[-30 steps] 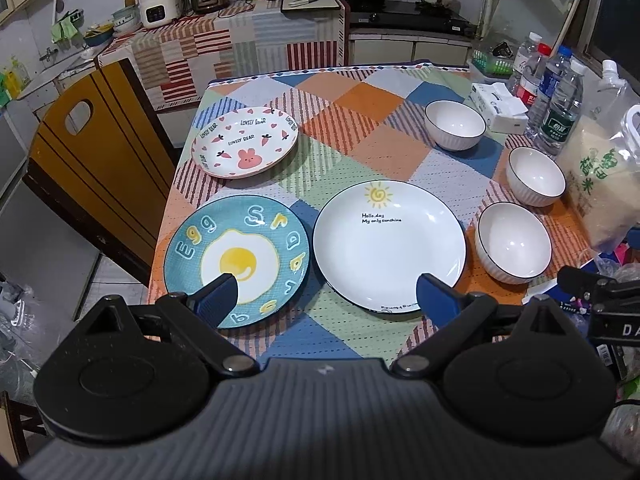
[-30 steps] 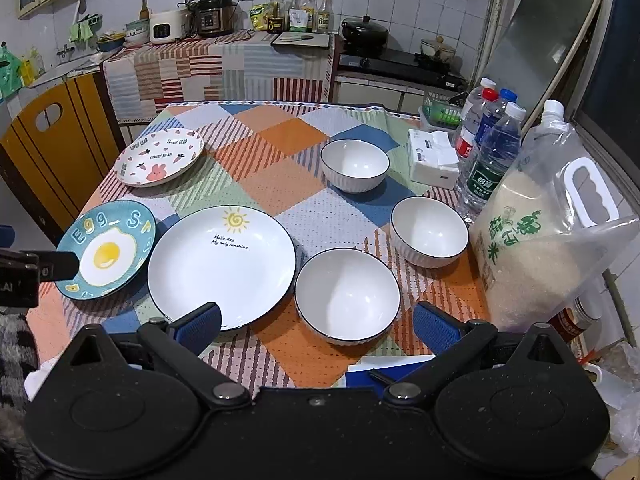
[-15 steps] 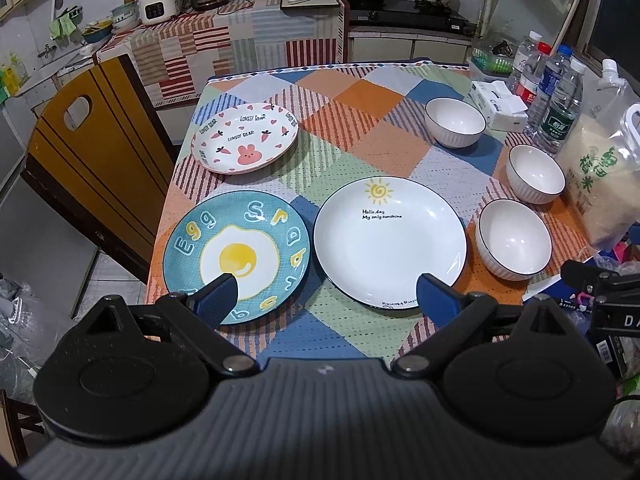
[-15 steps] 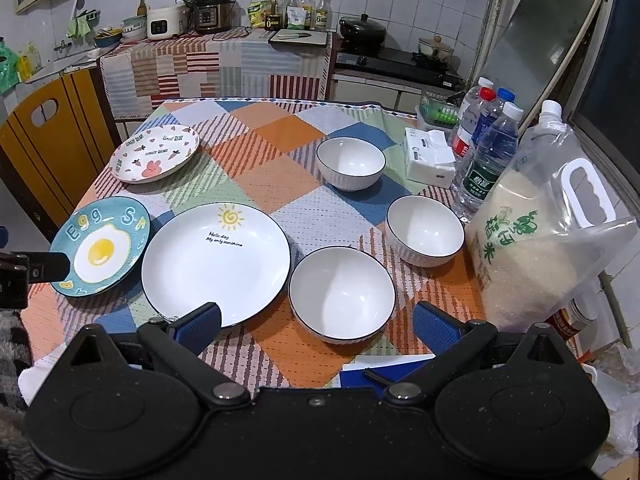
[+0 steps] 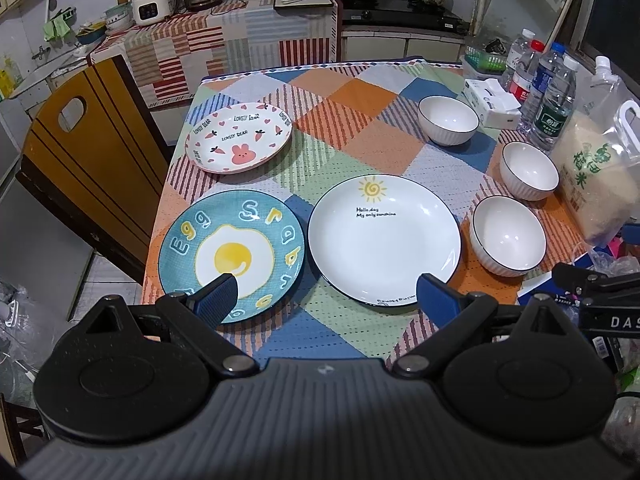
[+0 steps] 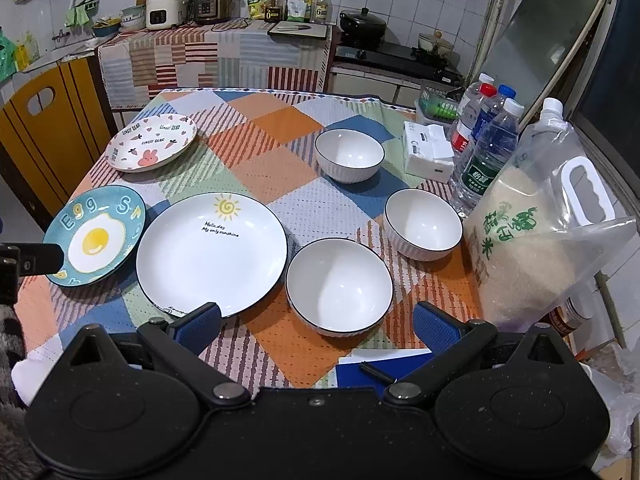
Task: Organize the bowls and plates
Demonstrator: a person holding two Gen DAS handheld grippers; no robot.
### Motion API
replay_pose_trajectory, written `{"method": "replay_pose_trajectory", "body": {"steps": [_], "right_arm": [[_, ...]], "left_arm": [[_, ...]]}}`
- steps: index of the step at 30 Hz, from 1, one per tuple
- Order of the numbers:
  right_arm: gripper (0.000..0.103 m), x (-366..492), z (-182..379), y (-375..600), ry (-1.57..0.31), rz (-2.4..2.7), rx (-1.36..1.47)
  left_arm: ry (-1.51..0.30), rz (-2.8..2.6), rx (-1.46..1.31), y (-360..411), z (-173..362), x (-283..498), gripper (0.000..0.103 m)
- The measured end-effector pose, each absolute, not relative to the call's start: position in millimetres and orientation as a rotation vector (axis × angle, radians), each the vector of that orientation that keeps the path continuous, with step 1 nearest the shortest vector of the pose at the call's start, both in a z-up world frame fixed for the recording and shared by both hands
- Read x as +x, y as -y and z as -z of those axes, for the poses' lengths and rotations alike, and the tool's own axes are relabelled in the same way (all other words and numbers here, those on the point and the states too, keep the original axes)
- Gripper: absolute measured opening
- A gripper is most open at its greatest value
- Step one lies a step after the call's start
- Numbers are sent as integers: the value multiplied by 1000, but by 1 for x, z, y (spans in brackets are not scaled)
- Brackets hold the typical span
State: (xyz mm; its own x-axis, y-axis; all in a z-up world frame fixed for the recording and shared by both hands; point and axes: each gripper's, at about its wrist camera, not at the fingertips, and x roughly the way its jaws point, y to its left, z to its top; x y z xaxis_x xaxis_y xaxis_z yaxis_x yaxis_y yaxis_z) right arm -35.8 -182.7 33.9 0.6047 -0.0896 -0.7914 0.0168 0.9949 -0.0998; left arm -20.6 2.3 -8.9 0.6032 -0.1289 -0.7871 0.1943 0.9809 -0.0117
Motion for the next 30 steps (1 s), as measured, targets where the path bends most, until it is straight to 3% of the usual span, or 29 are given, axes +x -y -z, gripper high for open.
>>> {"method": "replay_pose_trajectory", "body": {"steps": [9, 18, 25, 28, 30], "right_arm": [[103, -37, -33, 186, -907, 46, -74], [103, -29, -9, 206, -547, -207, 22], [93, 5, 25, 203, -710, -346, 125], [84, 5, 51, 196, -811, -391, 197], [78, 4, 71, 193, -867, -408, 239]], "left_arm": [[-924, 219, 12, -9, 9, -14, 97], [-892, 241, 78, -3, 32, 38, 94], [-879, 335, 204, 15, 65, 92, 94], [-921, 393, 185, 17, 83, 117, 82], [-944, 404, 182, 18, 94, 133, 80]]}}
